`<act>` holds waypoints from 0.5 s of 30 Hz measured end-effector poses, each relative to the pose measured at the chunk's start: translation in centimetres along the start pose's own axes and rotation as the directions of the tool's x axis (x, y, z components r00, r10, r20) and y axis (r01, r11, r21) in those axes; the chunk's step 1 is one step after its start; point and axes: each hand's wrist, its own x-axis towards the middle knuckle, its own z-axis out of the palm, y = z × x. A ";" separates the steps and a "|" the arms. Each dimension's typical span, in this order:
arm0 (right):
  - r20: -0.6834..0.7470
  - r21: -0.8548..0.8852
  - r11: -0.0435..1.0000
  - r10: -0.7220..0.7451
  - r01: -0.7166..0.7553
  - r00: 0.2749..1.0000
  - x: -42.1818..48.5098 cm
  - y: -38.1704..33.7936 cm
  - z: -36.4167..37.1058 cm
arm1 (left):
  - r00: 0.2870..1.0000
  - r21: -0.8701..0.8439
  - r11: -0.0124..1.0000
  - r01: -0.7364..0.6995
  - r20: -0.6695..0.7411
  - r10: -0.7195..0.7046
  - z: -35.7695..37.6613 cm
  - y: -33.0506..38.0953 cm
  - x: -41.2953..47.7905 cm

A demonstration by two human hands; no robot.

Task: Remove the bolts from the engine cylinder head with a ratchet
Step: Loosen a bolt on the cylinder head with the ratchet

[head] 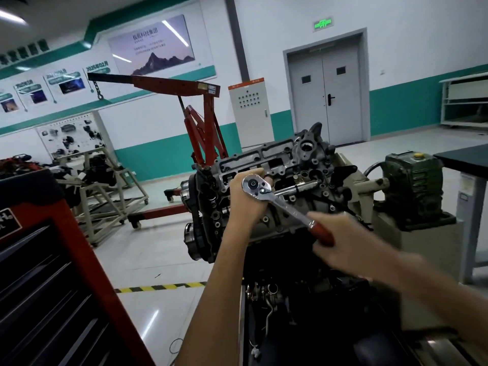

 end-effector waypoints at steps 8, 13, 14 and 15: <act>-0.086 -0.246 0.969 -0.004 -0.017 0.996 0.9 1.2 -0.8 | 0.997 -0.010 1.000 -0.027 -0.076 0.026 0.6 -0.5 -0.1; -0.240 0.351 0.933 0.176 -0.083 0.955 -1.2 -2.4 7.7 | 0.988 -0.046 0.999 0.025 -0.152 -0.031 1.6 -0.1 0.3; -0.230 0.423 0.903 0.192 -0.080 0.954 -1.2 -3.2 8.8 | 0.990 -0.043 0.999 0.020 -0.141 -0.026 1.7 0.0 0.2; -0.219 0.459 0.885 0.194 -0.074 0.956 -1.1 -3.8 9.5 | 0.991 -0.041 0.999 0.018 -0.131 -0.023 1.6 0.0 0.1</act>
